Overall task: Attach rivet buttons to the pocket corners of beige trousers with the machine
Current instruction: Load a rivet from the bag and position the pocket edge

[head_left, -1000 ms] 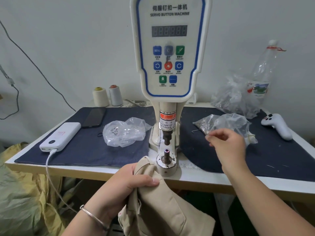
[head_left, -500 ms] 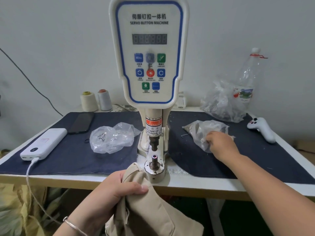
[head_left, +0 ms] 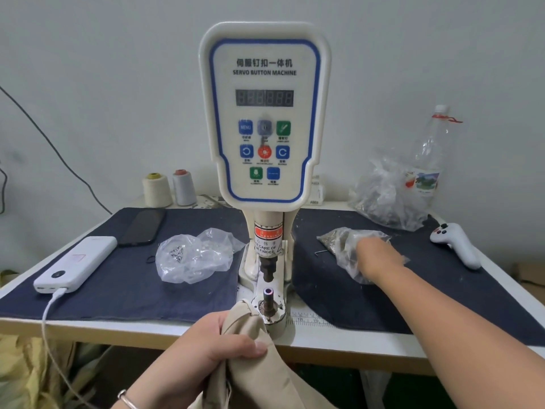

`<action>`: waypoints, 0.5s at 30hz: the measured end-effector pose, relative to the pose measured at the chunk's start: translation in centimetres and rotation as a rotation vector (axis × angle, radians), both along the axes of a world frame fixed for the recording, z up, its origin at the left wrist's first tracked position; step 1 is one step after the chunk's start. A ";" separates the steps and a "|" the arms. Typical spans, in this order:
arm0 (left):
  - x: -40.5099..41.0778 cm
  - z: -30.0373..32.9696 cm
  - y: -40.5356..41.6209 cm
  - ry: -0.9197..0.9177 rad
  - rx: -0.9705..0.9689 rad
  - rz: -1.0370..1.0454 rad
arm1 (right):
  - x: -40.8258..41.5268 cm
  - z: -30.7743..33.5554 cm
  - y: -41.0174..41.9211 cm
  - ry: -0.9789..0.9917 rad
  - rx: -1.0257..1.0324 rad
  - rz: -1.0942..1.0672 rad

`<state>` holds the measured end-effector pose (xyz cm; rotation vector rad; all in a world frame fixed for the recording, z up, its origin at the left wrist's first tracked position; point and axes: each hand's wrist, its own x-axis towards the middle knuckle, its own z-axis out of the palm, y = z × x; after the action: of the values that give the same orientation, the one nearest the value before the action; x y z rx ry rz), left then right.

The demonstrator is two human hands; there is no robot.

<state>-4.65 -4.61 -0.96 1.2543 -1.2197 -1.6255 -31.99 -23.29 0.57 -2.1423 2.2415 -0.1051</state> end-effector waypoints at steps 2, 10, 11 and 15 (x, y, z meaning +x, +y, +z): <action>0.0 0.1 0.0 0.002 0.004 -0.003 | -0.2 -0.1 0.0 0.018 -0.014 0.001; -0.4 0.5 0.4 0.007 0.002 0.013 | 0.3 0.8 -2.1 -0.228 0.319 -0.370; -0.5 0.5 0.4 0.010 0.002 0.015 | 0.2 0.5 -2.7 -0.223 0.324 -0.379; -0.7 0.9 0.5 0.021 0.000 0.035 | -0.2 0.2 -3.6 -0.179 0.369 -0.379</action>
<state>-5.33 -4.06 -0.07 1.2486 -1.1783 -1.6094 -32.18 -26.89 0.78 -1.4574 2.3119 0.0963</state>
